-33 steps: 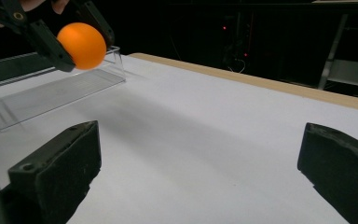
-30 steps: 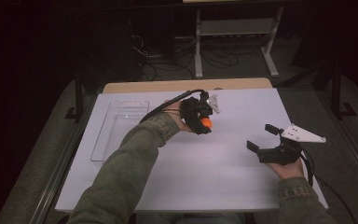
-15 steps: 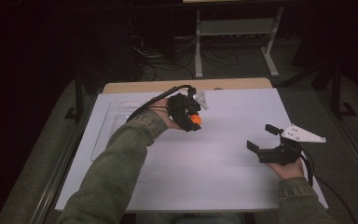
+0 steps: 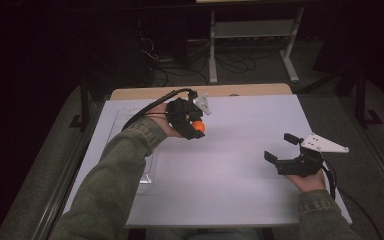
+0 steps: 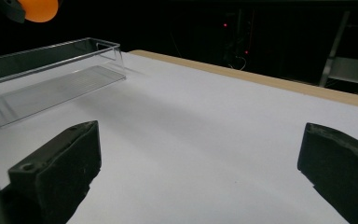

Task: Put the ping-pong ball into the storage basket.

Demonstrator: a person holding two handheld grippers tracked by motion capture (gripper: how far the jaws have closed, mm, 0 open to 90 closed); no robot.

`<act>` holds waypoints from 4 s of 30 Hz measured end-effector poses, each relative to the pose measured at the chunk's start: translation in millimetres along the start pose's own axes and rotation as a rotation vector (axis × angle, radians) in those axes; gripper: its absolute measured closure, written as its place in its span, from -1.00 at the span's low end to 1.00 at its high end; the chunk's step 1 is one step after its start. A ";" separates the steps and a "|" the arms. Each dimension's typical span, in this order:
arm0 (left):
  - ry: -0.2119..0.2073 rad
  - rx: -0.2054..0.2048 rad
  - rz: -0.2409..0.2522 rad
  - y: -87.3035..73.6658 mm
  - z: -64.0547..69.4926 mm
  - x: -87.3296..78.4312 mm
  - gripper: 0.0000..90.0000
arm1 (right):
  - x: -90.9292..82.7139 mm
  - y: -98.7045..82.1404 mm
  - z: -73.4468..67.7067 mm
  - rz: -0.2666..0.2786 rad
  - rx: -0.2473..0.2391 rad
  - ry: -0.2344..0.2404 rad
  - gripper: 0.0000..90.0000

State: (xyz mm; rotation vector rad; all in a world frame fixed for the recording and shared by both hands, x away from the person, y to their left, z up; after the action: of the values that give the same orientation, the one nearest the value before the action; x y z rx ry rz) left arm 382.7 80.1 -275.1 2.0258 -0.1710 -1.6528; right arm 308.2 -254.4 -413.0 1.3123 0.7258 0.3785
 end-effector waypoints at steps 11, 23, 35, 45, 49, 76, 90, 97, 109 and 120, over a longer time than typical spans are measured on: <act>0.008 -0.008 -0.014 -12.6 -1.4 -13.7 0.13 | -0.1 0.2 -0.4 0.000 -0.004 0.002 -1.00; 0.037 -0.039 -0.043 -37.6 -9.3 -28.1 0.13 | 0.4 0.0 -1.0 -0.006 -0.006 0.005 -1.00; 0.066 -0.075 -0.064 -64.7 -15.2 -46.0 0.13 | 0.3 0.0 -1.1 -0.007 -0.005 0.004 -1.00; 0.082 -0.093 -0.081 -84.4 -16.2 -57.3 0.13 | 1.5 -0.2 -1.4 -0.014 -0.013 0.006 -1.00; 0.089 -0.096 -0.090 -90.6 -15.8 -61.2 0.13 | 1.2 -0.3 -1.1 -0.012 -0.013 0.006 -1.00; 0.101 -0.134 -0.117 -121.2 -15.2 -72.0 0.13 | 0.6 -0.1 -1.2 -0.010 -0.007 0.004 -1.00; 0.079 -0.131 -0.139 -124.4 -12.7 -60.5 0.13 | 0.2 -0.1 -1.3 -0.010 -0.007 0.003 -1.00; 0.063 -0.141 -0.141 -129.6 -12.9 -53.9 0.13 | 0.2 -0.4 -1.0 -0.012 -0.008 0.002 -1.00; 0.044 -0.161 -0.137 -139.3 -13.2 -41.7 0.13 | -0.1 -0.4 -1.0 -0.011 -0.009 0.002 -1.00; 0.027 -0.173 -0.149 -146.4 -14.8 -30.0 0.13 | 0.5 -0.6 -1.7 -0.018 -0.013 0.006 -1.00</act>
State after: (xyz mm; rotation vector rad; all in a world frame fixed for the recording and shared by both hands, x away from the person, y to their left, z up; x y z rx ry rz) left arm 357.0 222.7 -314.5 1.9679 0.1319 -1.6661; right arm 307.4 -252.9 -413.9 1.2919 0.7387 0.3726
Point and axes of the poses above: each handheld gripper's, and its own axes: x roughly forward along the jaws, y roughly out of its top, z roughly to its right, the point moved 1 cm from there along x, roughly forward along the jaws, and after that the axes turned 11 degrees about -x, right-handed, at the moved point
